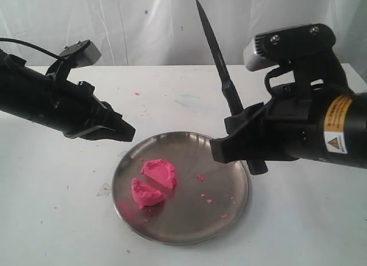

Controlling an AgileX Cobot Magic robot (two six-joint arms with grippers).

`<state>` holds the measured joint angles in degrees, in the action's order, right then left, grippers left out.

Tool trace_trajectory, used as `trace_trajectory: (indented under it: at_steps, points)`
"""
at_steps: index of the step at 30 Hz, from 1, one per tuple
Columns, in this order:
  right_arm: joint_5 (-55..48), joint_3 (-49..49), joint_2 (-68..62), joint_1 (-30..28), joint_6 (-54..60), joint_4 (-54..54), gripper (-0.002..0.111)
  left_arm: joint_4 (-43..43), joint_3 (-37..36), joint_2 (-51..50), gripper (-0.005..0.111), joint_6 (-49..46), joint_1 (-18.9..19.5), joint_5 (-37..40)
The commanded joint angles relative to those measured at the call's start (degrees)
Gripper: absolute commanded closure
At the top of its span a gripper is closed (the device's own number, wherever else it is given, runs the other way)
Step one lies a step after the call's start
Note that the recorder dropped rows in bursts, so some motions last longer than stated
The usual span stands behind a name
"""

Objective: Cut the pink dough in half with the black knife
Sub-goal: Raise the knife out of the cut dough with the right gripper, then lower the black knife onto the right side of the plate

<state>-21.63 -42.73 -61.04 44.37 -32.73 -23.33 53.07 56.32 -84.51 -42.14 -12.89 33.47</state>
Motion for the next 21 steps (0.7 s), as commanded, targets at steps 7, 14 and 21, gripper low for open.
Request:
trace_trajectory:
  at_steps: [7,14,21]
  points:
    - [0.76,0.92,1.34,-8.69,45.65,52.31,0.108,0.83,-0.32,0.52,0.107,-0.04,-0.4,0.72]
    - [9.25,10.95,1.34,-9.25,53.45,71.35,0.108,0.83,-0.32,0.52,0.107,-0.04,-0.4,0.72]
    - [9.44,12.52,1.34,-9.1,53.07,74.22,0.108,0.83,-0.32,0.52,0.107,-0.04,-0.4,0.72]
